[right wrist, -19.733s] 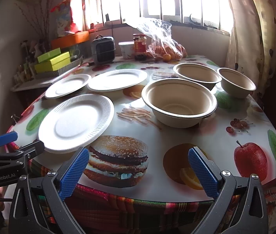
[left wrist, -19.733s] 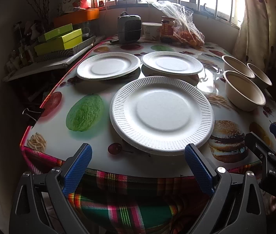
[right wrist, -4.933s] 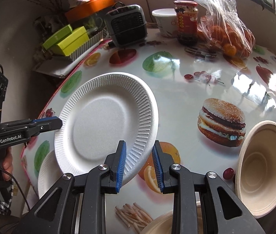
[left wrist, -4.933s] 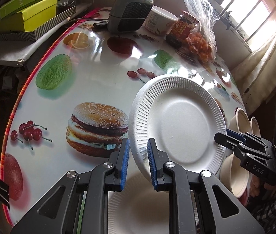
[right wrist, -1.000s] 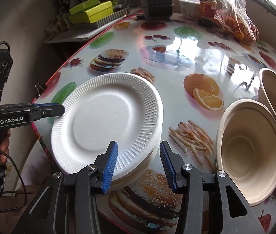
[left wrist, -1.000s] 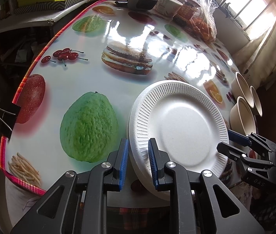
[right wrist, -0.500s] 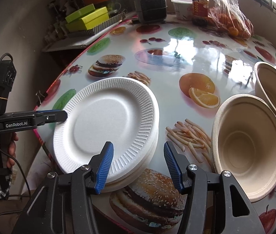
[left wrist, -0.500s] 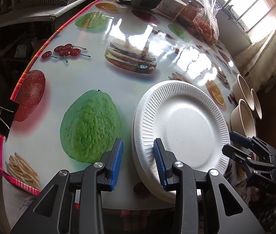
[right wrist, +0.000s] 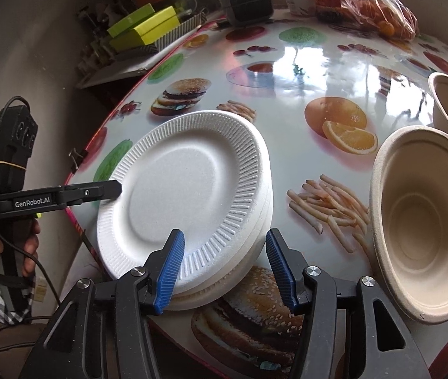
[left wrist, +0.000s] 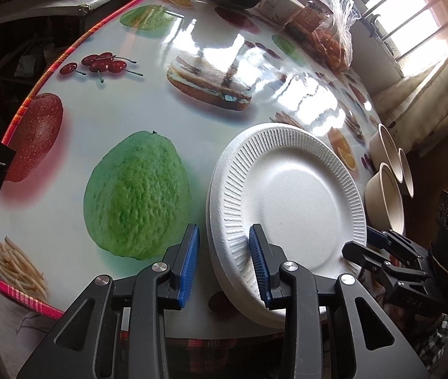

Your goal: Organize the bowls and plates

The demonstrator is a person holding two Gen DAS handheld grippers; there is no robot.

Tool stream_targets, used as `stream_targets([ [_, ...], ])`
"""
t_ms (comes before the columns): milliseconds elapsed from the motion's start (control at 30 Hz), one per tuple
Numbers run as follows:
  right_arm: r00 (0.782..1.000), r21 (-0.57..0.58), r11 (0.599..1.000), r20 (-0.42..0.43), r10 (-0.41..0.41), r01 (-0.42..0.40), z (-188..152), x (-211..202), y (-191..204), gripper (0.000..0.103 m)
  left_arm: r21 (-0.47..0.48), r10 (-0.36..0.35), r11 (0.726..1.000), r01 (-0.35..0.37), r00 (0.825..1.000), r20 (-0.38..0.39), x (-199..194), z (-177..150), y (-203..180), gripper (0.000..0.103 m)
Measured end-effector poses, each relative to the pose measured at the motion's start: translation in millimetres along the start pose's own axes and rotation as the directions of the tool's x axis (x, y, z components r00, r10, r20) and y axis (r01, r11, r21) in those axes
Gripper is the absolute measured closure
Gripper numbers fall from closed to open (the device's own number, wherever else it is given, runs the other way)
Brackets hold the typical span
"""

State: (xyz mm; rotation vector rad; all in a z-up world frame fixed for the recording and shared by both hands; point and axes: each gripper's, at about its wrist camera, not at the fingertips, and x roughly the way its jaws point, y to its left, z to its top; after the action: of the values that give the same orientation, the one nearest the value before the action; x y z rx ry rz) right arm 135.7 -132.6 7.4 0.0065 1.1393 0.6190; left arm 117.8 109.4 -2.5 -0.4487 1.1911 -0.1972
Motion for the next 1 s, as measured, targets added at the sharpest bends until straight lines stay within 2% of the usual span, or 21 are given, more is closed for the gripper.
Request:
stream_targets([
  [333, 1.000, 0.000, 1.000, -0.001, -0.008, 0.008, 7.6, 3.0, -0.3, 0.056, -0.010, -0.008, 1.000, 0.008, 1.000, 0.000, 3.0, 7.9, 0.5, 0.069],
  [1000, 0.999, 0.020, 0.999, 0.017, -0.029, 0.029, 53.5, 24.3, 2.1, 0.057, -0.018, 0.044, 0.999, -0.043, 0.999, 0.019, 11.3, 51.9, 12.6, 0.069],
])
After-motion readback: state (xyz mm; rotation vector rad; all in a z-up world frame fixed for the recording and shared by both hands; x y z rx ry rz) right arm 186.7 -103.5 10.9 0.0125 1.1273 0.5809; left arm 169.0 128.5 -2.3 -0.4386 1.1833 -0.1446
